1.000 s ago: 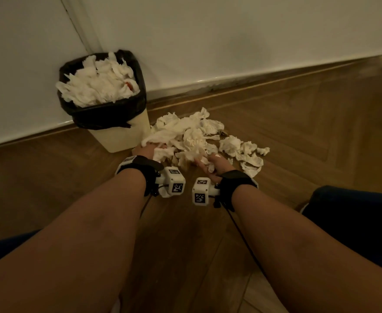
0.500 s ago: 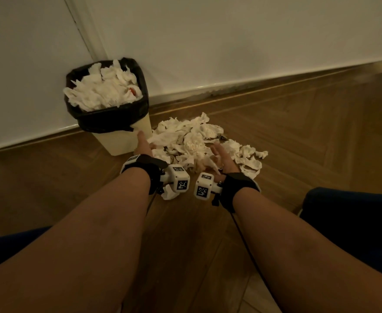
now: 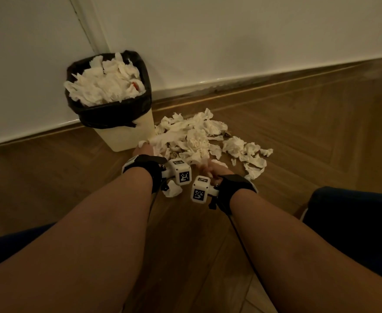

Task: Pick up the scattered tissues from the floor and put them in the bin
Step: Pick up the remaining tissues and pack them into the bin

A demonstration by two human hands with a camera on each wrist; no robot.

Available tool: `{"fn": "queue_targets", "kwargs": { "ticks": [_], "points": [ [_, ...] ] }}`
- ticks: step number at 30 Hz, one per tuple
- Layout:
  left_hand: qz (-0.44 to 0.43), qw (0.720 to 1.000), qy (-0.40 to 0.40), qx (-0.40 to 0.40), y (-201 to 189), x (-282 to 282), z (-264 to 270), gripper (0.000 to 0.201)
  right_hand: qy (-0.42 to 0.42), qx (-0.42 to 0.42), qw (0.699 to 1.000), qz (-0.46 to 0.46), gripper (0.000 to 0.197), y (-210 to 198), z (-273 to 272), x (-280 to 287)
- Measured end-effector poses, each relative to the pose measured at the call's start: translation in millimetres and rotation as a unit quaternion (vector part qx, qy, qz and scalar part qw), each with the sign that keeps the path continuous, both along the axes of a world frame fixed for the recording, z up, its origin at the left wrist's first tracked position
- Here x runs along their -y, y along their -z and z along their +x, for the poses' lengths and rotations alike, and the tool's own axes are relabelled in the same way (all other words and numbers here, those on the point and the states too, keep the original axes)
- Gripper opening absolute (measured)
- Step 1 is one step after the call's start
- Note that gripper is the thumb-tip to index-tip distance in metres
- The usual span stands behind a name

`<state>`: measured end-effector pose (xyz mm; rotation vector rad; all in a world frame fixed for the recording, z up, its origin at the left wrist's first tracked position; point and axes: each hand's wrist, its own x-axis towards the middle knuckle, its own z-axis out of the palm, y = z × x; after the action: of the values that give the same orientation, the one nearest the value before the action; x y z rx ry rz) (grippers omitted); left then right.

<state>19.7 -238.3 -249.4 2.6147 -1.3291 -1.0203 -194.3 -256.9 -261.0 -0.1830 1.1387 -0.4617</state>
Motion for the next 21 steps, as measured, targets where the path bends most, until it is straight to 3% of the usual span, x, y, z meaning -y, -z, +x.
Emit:
{"fn": "queue_targets", "kwargs": {
  "ticks": [2, 3, 4, 5, 7, 8, 9, 11, 13, 15, 17, 20, 21],
  "points": [
    [-0.058, 0.990, -0.094, -0.089, 1.2, -2.7, -5.1, 0.056, -0.011, 0.046, 0.999, 0.011, 0.026, 0.1, -0.1, -0.5],
    [-0.116, 0.969, -0.167, -0.138, 0.9, -3.7, -8.4, 0.050, -0.014, 0.046, 0.999, -0.003, 0.029, -0.8, 1.2, -0.3],
    [-0.178, 0.926, -0.263, -0.204, -3.8, -3.4, -13.8, 0.046, -0.009, 0.034, 0.999, -0.015, 0.027, -4.2, 3.8, -1.1],
    [-0.222, 0.872, -0.344, -0.268, -7.0, -1.7, -18.3, 0.046, 0.008, 0.017, 1.000, -0.022, 0.023, -6.3, 6.5, -1.1],
    [-0.251, 0.690, -0.506, -0.454, -15.5, 1.2, -24.0, 0.055, 0.060, -0.018, 0.998, -0.018, 0.028, -9.0, 9.3, -0.6],
    [-0.237, 0.627, -0.537, -0.512, -19.1, 0.3, -24.9, 0.061, 0.081, -0.025, 0.996, -0.017, 0.038, -9.2, 9.4, 0.8],
    [-0.219, 0.641, -0.523, -0.517, -19.8, 0.8, -24.9, 0.061, 0.106, -0.025, 0.994, -0.019, 0.044, -8.9, 8.9, 4.0],
    [-0.201, 0.751, -0.440, -0.449, -16.4, -2.0, -22.3, 0.059, 0.140, 0.017, 0.989, -0.033, 0.044, -13.9, 8.3, 11.0],
    [-0.155, 0.834, -0.365, -0.384, -9.1, 2.5, -18.0, 0.061, 0.145, 0.072, 0.985, -0.066, 0.042, -22.7, 8.4, 19.1],
    [-0.124, 0.856, -0.354, -0.354, -13.1, 3.4, -11.0, 0.043, 0.140, 0.111, 0.979, -0.102, 0.039, -32.5, 8.1, 25.8],
    [-0.125, 0.876, -0.319, -0.339, -20.4, -0.4, -11.6, 0.050, 0.139, 0.144, 0.972, -0.126, 0.027, -43.0, 6.7, 32.1],
    [-0.145, 0.851, -0.335, -0.378, -37.0, -5.5, -14.6, 0.044, 0.147, 0.190, 0.957, -0.164, 0.014, -60.3, 1.9, 39.3],
    [-0.146, 0.821, -0.344, -0.431, -43.1, -5.3, -16.9, 0.041, 0.153, 0.203, 0.952, -0.173, 0.013, -66.0, 0.0, 41.8]
  ]
}}
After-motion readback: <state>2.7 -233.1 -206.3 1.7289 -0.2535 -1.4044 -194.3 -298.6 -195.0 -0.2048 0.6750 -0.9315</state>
